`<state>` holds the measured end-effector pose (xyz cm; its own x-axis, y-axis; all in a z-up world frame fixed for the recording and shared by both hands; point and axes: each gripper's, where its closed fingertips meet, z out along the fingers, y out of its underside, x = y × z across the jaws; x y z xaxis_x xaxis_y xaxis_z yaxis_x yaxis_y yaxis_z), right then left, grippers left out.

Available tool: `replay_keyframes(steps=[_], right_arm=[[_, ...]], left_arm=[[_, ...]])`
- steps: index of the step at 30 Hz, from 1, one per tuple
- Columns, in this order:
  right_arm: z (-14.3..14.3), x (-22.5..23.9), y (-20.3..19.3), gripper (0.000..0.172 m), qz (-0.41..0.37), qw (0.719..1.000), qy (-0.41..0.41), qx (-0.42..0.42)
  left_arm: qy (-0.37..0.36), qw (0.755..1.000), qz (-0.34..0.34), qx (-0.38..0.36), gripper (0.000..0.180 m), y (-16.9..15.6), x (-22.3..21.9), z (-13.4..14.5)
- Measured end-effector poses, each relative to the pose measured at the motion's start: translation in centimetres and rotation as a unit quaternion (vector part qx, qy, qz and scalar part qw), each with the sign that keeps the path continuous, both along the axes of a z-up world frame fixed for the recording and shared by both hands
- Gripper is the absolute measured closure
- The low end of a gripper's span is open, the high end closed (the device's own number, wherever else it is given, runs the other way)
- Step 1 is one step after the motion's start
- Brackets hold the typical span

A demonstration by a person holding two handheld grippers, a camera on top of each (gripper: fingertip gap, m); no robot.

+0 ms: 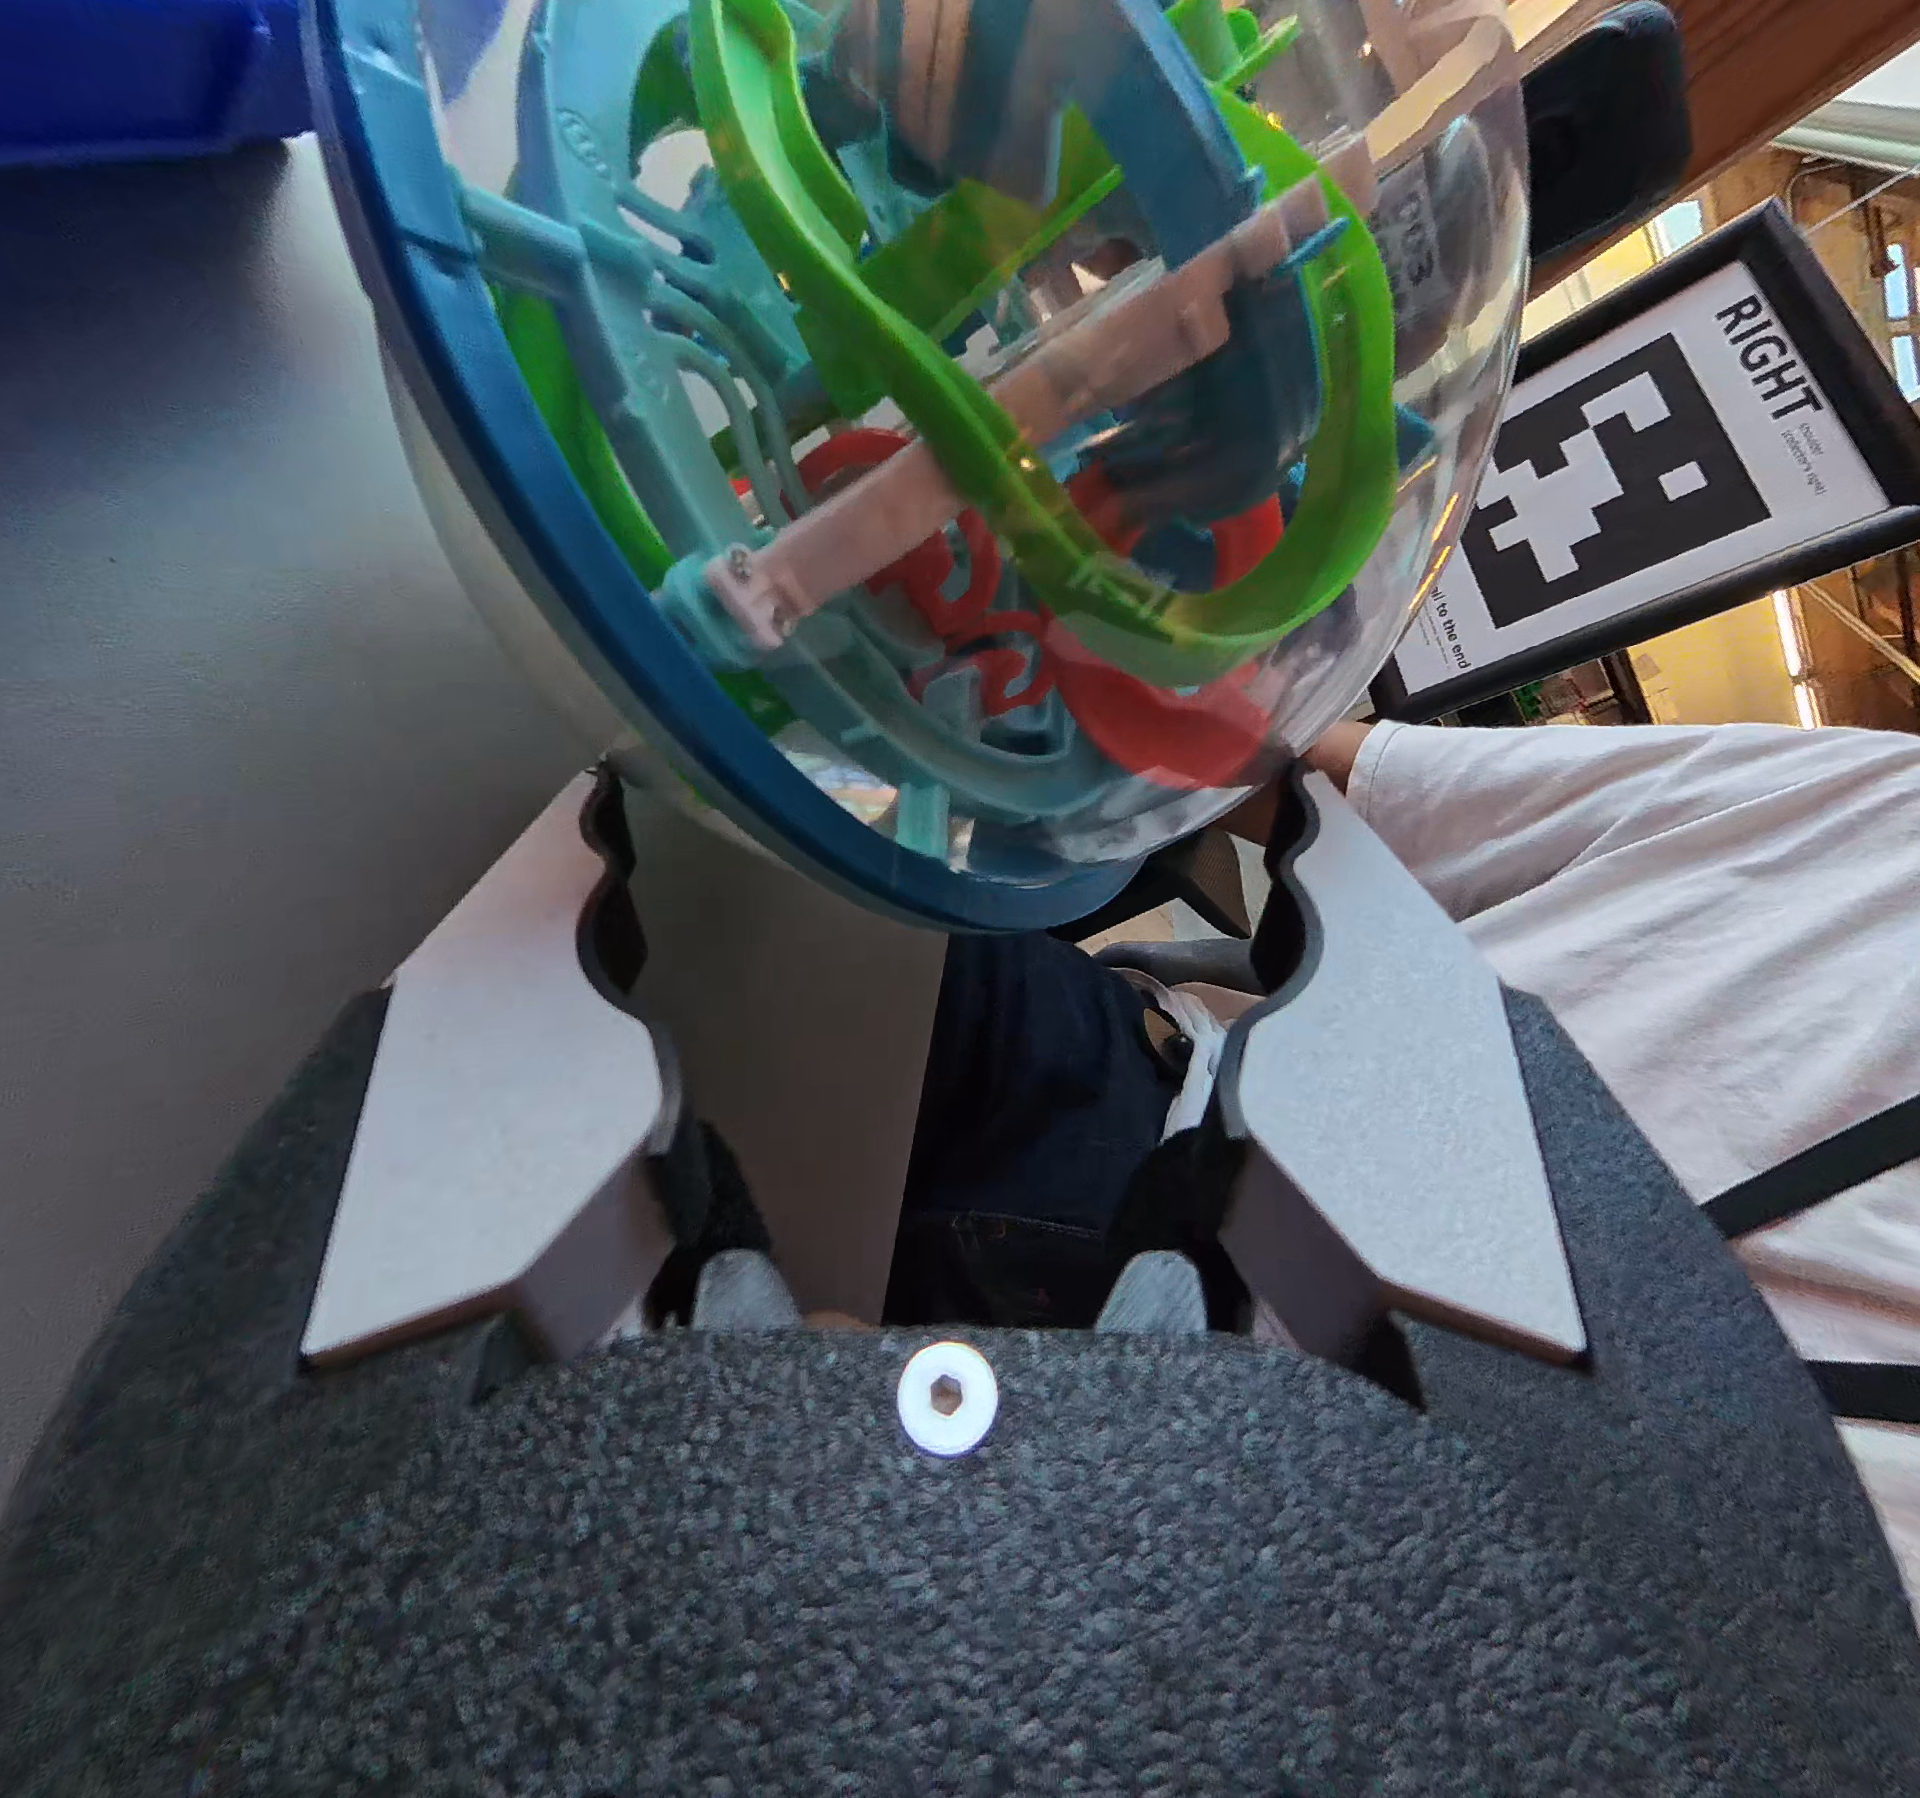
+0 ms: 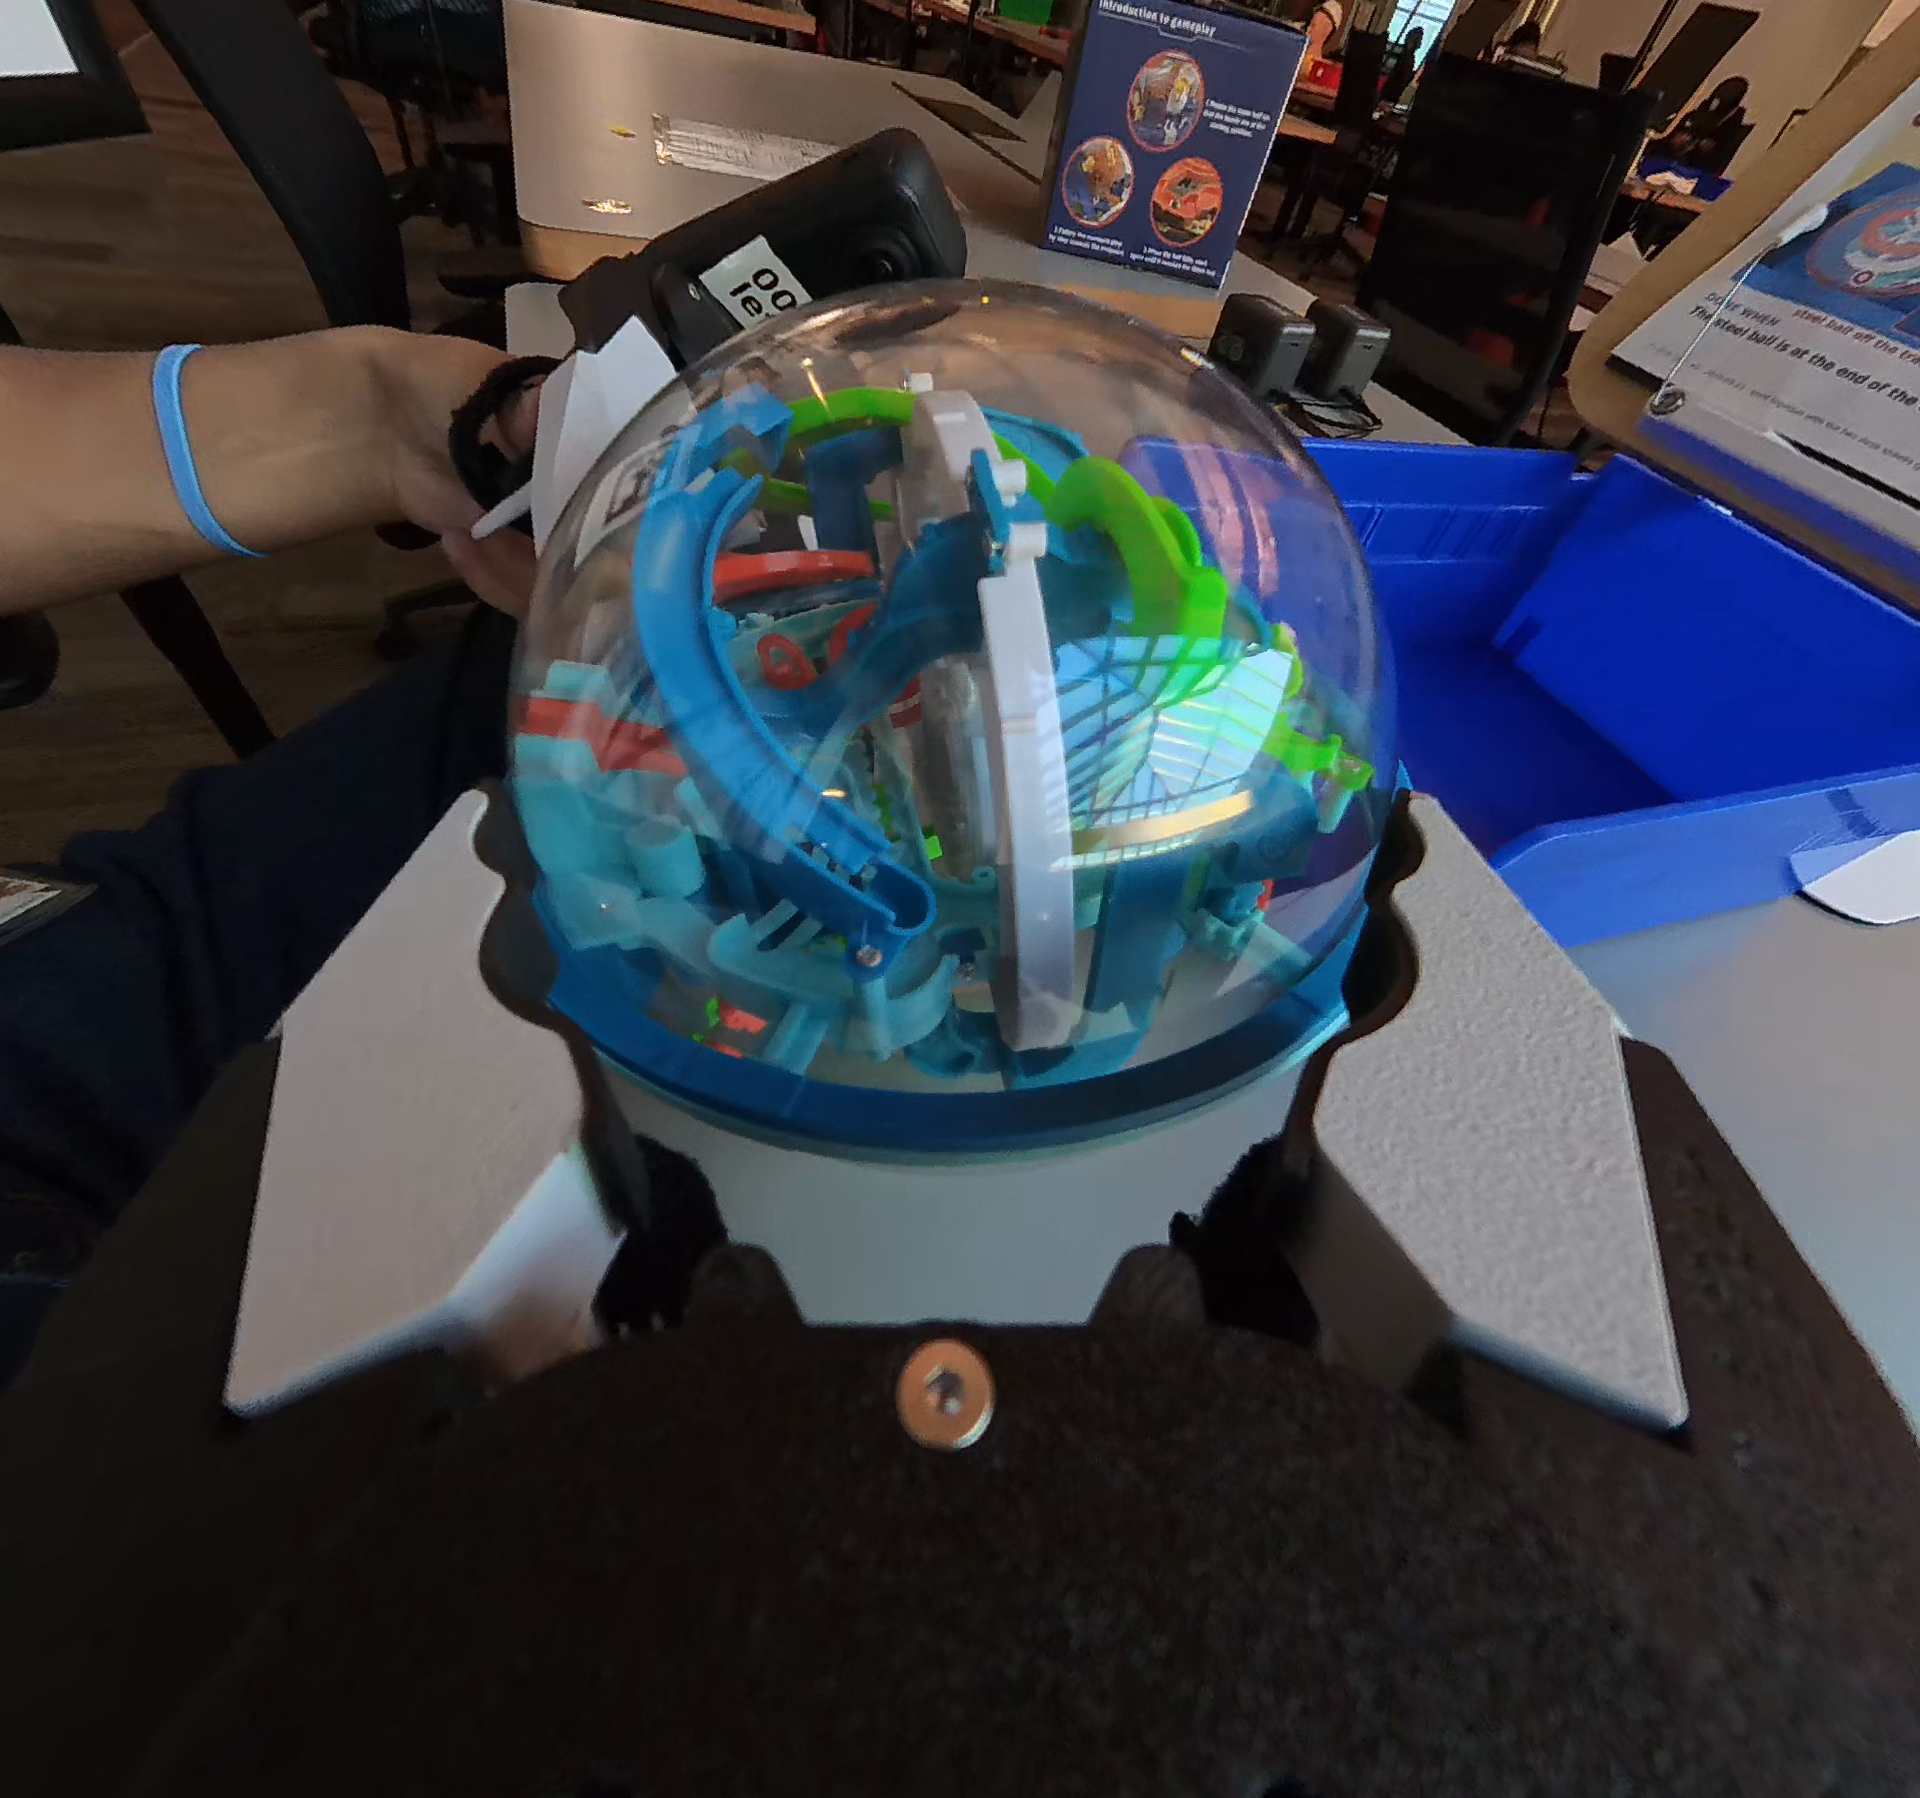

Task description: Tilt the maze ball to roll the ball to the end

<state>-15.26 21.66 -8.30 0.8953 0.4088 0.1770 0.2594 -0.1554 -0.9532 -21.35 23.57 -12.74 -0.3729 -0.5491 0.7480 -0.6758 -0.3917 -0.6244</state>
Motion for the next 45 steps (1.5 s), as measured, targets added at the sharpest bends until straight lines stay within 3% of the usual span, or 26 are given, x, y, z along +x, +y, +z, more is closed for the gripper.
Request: replay_keyframes(steps=[19,45], right_arm=[[-0.4,0.3,-1.3,0.020,-0.007,0.999,0.004,0.043],[-1.1,1.2,-2.4,0.020,0.007,0.997,0.006,0.073]], left_arm=[[-0.006,0.999,0.007,0.052,0.064,-0.5,0.2,0.2],[-0.010,0.998,0.018,0.055,0.075,-0.7,0.3,0.9]])
